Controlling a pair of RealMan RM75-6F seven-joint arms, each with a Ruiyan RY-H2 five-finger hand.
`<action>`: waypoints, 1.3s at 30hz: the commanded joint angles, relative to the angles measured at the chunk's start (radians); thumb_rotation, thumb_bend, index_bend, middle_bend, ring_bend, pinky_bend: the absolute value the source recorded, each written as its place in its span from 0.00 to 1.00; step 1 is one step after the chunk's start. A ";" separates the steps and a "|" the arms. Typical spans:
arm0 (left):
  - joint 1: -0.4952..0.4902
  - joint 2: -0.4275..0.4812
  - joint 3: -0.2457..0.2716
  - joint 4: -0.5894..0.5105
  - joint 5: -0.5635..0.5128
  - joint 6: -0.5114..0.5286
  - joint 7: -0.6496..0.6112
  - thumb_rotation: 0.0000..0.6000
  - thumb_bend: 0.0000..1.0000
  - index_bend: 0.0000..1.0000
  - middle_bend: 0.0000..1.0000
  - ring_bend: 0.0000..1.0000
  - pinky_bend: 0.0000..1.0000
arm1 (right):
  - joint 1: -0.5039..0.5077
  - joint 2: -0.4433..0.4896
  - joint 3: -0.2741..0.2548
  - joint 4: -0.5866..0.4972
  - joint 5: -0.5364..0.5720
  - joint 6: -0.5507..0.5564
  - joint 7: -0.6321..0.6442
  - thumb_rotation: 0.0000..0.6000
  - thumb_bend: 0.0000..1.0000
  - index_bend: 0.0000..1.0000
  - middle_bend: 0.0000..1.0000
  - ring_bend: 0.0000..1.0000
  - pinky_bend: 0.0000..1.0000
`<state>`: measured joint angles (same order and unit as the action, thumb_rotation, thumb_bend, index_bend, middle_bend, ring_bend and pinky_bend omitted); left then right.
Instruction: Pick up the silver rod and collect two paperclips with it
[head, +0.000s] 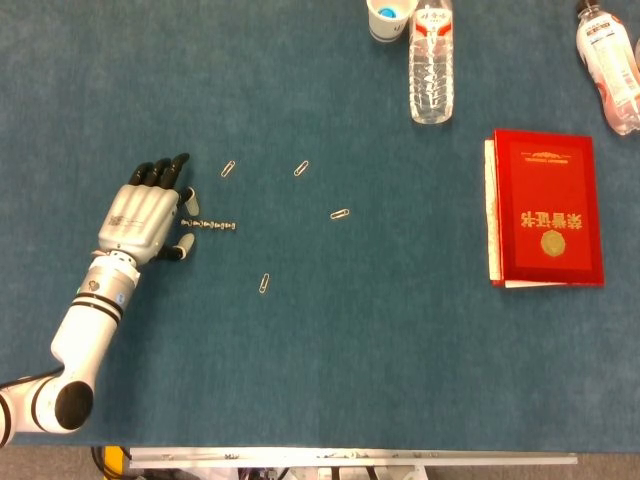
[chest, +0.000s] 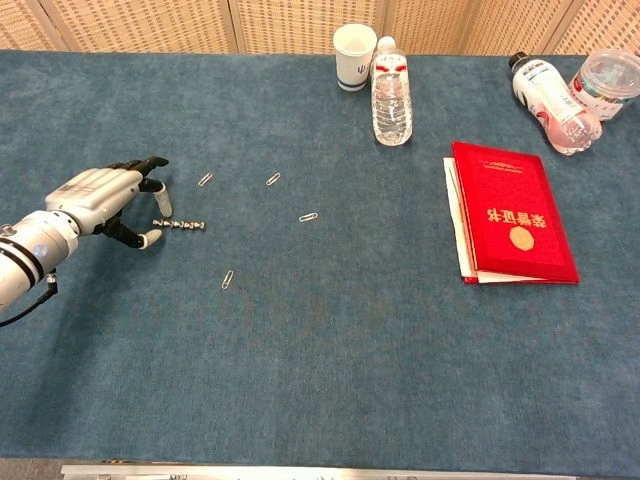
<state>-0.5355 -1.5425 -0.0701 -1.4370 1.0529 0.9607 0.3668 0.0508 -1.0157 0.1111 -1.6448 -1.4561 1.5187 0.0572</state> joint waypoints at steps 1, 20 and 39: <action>0.001 0.000 0.001 0.001 0.000 0.002 0.000 1.00 0.35 0.42 0.00 0.00 0.06 | 0.000 0.000 0.000 0.000 0.000 0.000 0.000 1.00 0.50 0.17 0.17 0.13 0.27; 0.006 -0.026 0.007 0.040 0.008 0.010 -0.019 1.00 0.36 0.41 0.00 0.00 0.06 | -0.002 0.002 0.001 -0.001 -0.002 0.004 0.002 1.00 0.50 0.17 0.17 0.13 0.27; 0.001 -0.049 0.005 0.056 -0.009 0.021 0.040 1.00 0.36 0.43 0.00 0.00 0.06 | -0.003 0.002 0.000 -0.003 -0.004 0.007 0.000 1.00 0.50 0.17 0.17 0.13 0.27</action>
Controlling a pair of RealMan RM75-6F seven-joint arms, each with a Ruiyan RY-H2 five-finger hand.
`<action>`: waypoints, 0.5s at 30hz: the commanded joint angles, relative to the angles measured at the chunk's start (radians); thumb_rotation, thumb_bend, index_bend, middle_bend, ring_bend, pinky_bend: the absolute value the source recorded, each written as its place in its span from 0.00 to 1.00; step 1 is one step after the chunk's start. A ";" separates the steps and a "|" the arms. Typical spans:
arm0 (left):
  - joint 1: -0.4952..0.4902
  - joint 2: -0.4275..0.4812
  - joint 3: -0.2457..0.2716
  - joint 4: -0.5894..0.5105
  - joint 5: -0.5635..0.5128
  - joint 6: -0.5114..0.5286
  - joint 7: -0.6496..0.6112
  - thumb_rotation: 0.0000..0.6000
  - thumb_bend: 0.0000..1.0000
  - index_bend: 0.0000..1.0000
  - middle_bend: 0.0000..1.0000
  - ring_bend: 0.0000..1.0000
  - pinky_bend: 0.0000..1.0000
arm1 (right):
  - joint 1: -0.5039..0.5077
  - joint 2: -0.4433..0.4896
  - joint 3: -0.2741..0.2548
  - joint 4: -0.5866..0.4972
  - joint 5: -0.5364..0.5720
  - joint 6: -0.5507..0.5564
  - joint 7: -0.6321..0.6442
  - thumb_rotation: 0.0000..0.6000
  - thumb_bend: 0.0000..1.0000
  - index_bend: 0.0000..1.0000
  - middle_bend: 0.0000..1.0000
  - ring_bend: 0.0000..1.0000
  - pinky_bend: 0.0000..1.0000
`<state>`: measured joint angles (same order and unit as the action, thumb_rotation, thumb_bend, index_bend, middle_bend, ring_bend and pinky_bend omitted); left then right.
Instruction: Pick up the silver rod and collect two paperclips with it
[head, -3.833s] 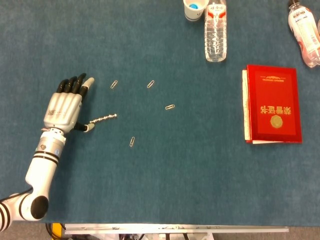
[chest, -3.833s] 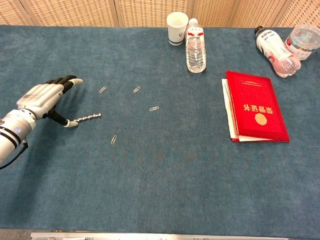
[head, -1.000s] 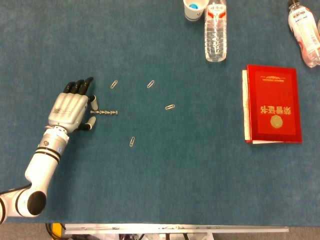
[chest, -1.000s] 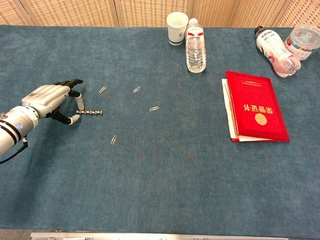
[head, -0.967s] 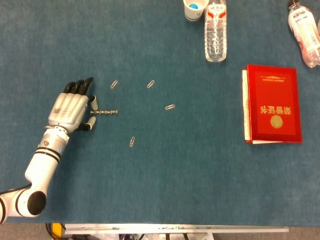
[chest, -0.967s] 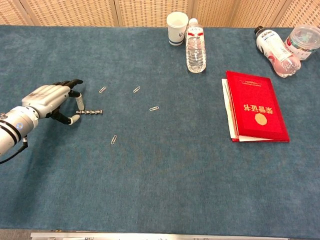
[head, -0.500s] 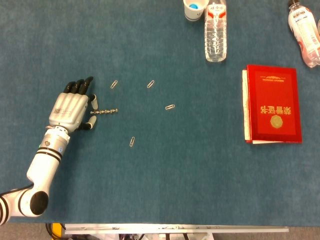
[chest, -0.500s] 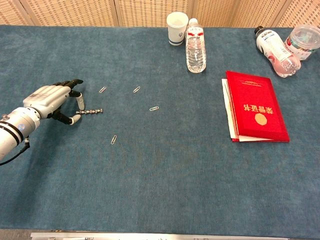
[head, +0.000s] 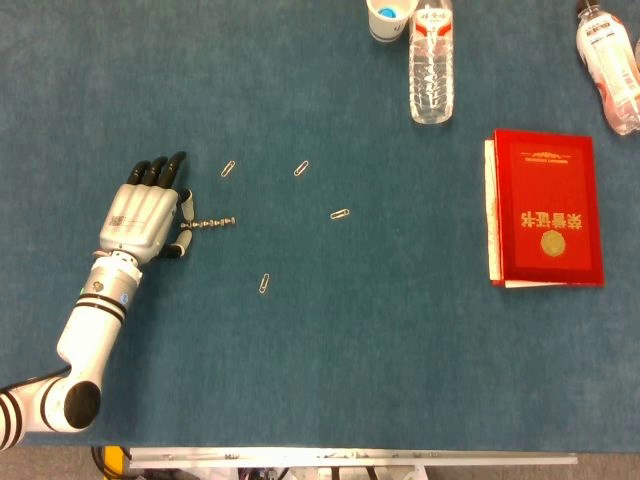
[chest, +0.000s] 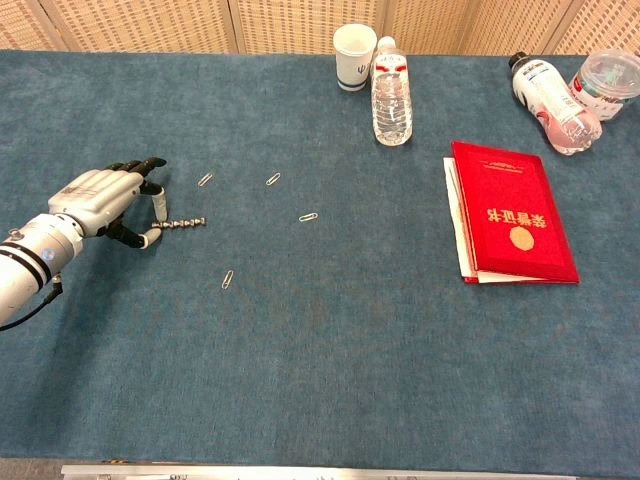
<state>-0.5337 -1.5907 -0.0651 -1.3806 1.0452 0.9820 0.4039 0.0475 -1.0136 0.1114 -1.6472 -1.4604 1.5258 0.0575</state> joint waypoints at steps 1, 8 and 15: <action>-0.002 -0.002 0.000 -0.001 -0.002 0.000 0.005 1.00 0.36 0.42 0.00 0.00 0.06 | 0.000 0.000 0.000 0.000 0.000 0.000 0.000 1.00 0.50 0.17 0.17 0.13 0.27; -0.002 -0.015 -0.004 0.012 -0.007 0.015 0.024 1.00 0.36 0.46 0.00 0.00 0.06 | -0.001 0.000 -0.001 -0.001 -0.002 0.001 0.000 1.00 0.50 0.17 0.17 0.13 0.27; -0.002 -0.030 -0.008 0.025 -0.015 0.034 0.058 1.00 0.36 0.55 0.00 0.00 0.06 | 0.000 0.000 0.000 -0.001 -0.002 0.000 -0.001 1.00 0.50 0.17 0.17 0.13 0.27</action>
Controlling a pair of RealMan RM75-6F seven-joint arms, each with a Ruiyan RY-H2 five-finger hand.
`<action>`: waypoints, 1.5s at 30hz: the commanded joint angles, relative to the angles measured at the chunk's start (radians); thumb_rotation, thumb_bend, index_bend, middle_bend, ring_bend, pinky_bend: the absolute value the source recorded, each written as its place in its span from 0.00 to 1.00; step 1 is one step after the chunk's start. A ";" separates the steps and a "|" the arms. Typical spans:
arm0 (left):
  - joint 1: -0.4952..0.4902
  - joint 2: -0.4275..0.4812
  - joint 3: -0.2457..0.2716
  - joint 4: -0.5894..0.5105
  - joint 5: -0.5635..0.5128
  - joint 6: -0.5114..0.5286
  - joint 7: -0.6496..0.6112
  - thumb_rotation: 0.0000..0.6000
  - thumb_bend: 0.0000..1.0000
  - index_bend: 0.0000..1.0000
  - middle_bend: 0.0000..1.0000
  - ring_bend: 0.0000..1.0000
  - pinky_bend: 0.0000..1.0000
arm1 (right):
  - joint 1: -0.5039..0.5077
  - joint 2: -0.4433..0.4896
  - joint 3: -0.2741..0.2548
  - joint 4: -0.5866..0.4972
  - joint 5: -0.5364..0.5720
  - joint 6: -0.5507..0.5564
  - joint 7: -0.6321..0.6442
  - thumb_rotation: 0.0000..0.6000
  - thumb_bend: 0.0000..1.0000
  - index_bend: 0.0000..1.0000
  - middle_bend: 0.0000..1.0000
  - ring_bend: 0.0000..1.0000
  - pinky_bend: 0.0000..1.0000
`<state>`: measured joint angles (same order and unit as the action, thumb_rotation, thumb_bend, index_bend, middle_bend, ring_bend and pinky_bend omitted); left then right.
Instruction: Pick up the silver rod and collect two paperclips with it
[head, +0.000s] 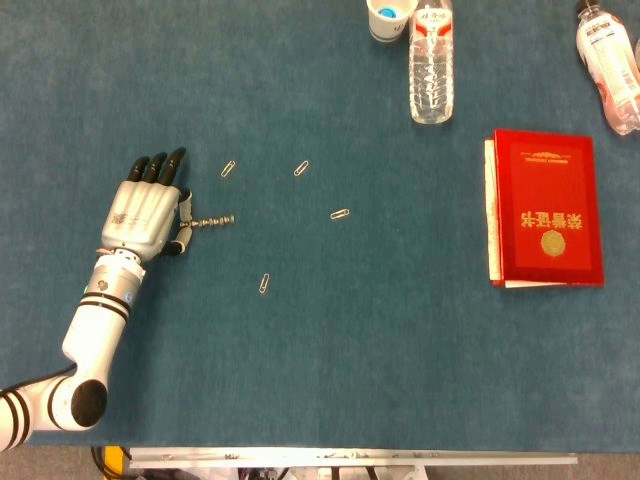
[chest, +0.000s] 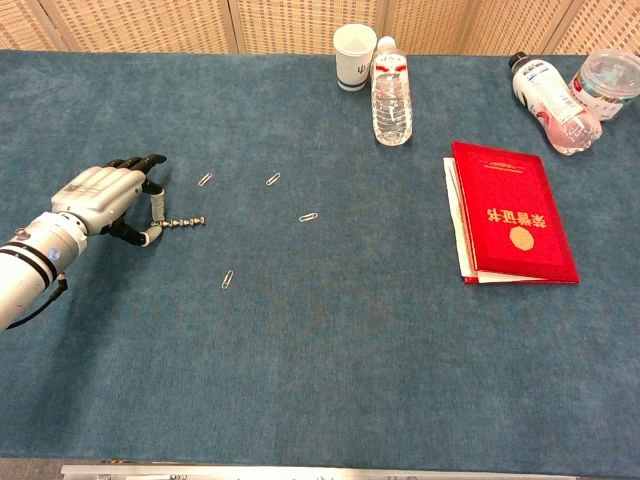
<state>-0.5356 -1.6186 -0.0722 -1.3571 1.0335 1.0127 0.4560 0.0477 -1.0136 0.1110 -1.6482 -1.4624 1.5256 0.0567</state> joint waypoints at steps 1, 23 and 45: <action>0.000 -0.003 -0.002 0.001 -0.005 0.004 0.010 1.00 0.36 0.56 0.00 0.00 0.06 | 0.000 0.000 0.000 0.000 0.000 0.000 0.000 1.00 0.50 0.17 0.17 0.13 0.27; -0.004 0.068 0.003 -0.144 0.010 0.076 0.135 1.00 0.36 0.64 0.00 0.00 0.07 | -0.003 0.003 -0.001 -0.003 -0.006 0.008 0.003 1.00 0.50 0.17 0.17 0.13 0.27; -0.081 0.098 -0.038 -0.157 -0.089 0.039 0.255 1.00 0.36 0.65 0.00 0.00 0.07 | -0.007 0.008 0.002 -0.004 -0.006 0.015 0.013 1.00 0.50 0.17 0.17 0.13 0.27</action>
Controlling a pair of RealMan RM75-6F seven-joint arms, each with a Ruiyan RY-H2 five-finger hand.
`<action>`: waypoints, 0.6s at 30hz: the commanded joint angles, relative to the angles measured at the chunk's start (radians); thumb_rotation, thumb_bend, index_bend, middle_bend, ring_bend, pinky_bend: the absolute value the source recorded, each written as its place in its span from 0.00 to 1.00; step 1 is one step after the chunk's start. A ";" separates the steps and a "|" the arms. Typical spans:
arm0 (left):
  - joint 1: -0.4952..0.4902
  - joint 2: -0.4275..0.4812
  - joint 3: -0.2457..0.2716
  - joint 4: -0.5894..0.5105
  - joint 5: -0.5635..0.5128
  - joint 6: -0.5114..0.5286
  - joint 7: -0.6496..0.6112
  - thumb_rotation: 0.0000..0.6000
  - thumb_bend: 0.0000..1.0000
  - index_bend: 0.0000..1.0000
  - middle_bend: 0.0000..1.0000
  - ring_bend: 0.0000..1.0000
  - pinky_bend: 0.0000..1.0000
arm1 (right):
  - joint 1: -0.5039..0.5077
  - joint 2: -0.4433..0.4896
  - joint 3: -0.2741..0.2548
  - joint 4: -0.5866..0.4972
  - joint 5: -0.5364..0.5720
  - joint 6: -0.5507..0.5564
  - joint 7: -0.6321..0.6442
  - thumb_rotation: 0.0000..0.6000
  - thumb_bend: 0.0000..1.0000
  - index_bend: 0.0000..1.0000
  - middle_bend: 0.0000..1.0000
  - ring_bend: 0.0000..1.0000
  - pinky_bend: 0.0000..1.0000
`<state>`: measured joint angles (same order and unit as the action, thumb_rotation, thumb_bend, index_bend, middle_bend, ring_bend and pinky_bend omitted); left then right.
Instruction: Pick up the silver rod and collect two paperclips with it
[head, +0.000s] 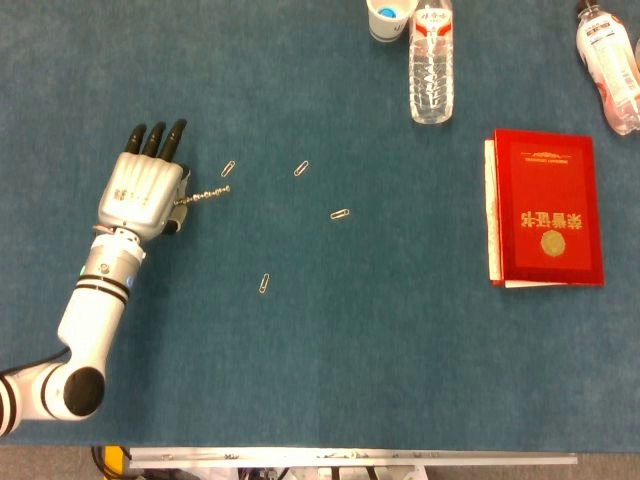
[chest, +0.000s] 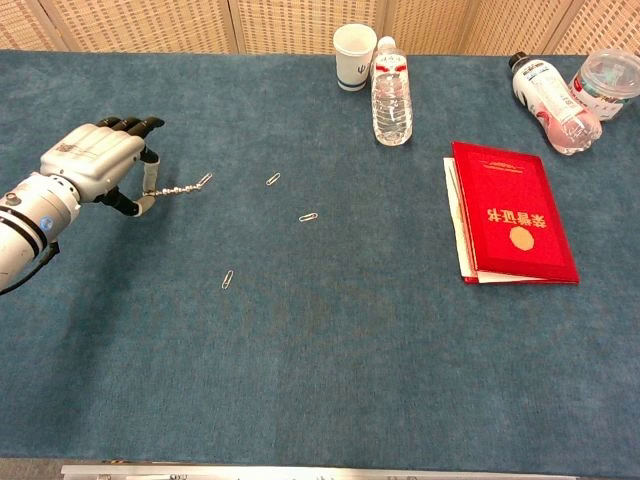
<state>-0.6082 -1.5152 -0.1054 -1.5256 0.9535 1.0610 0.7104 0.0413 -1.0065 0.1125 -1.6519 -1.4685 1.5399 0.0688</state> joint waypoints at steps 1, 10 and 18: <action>-0.013 -0.007 -0.006 0.017 -0.015 -0.014 0.001 1.00 0.36 0.65 0.00 0.00 0.07 | -0.001 0.001 0.000 -0.001 0.000 0.001 0.002 1.00 0.50 0.17 0.17 0.13 0.27; -0.050 -0.034 -0.025 0.096 -0.087 -0.063 -0.002 1.00 0.36 0.65 0.00 0.00 0.07 | -0.005 0.004 0.000 -0.002 -0.003 0.008 0.006 1.00 0.50 0.17 0.17 0.13 0.27; -0.076 -0.052 -0.024 0.137 -0.129 -0.083 0.009 1.00 0.36 0.65 0.00 0.00 0.07 | -0.006 0.005 0.000 -0.002 -0.003 0.009 0.008 1.00 0.50 0.17 0.17 0.13 0.27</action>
<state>-0.6816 -1.5649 -0.1305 -1.3903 0.8266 0.9793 0.7176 0.0357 -1.0015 0.1130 -1.6535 -1.4714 1.5487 0.0769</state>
